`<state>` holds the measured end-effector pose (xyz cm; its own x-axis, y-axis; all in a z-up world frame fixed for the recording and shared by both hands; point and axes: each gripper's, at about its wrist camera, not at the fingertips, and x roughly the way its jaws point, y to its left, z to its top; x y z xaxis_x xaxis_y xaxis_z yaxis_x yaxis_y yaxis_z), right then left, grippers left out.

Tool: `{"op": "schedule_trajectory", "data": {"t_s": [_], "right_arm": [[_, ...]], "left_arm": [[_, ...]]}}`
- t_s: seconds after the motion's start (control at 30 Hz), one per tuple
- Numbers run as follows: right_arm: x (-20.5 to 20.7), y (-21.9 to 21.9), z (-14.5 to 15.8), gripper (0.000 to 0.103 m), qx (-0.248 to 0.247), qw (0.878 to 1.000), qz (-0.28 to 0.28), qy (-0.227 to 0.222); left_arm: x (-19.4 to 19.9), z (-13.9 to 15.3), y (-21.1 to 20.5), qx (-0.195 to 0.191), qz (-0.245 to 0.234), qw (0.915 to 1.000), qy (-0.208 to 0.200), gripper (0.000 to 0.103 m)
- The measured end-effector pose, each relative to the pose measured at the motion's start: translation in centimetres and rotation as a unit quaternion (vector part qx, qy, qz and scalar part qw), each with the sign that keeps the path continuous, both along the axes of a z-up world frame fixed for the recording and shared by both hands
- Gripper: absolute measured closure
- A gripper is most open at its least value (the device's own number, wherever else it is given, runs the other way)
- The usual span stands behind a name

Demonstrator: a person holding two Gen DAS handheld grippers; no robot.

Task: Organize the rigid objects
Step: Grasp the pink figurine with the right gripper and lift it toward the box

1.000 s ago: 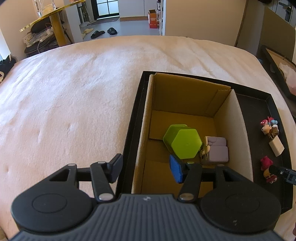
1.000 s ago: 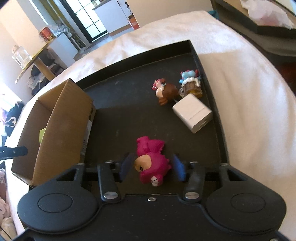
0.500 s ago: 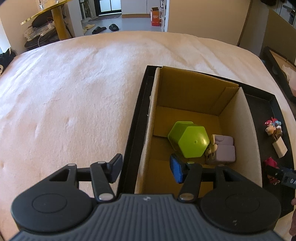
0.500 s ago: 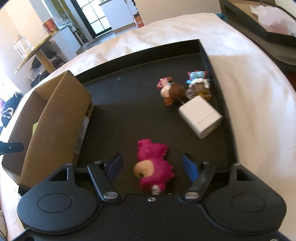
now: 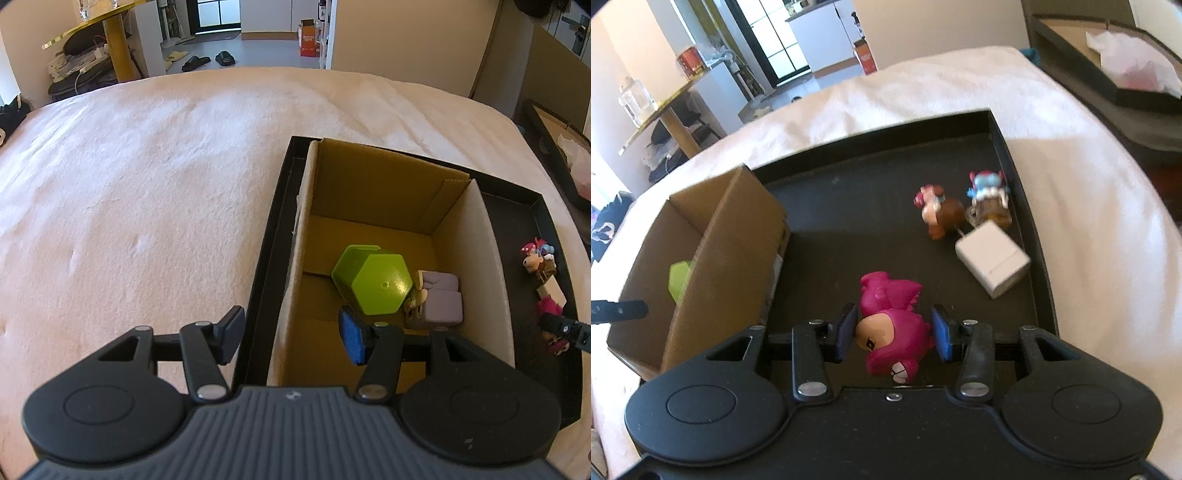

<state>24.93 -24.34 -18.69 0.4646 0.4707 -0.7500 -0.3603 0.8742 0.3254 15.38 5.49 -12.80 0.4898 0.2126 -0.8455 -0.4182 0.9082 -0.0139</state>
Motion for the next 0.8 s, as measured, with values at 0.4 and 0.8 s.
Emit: {"op": "schedule_trajectory", "data": {"t_s": [0.4, 0.8], "right_arm": [[0.1, 1.5, 3.1, 0.060, -0.001, 0.999, 0.018, -0.041], [-0.3, 6.0, 5.8, 0.060, -0.002, 0.995, 0.061, -0.076]], "left_arm": [[-0.4, 0.7, 0.4, -0.003, 0.007, 0.9998, -0.020, 0.048], [-1.0, 0.2, 1.3, -0.025, 0.007, 0.9989, -0.039, 0.049]]}}
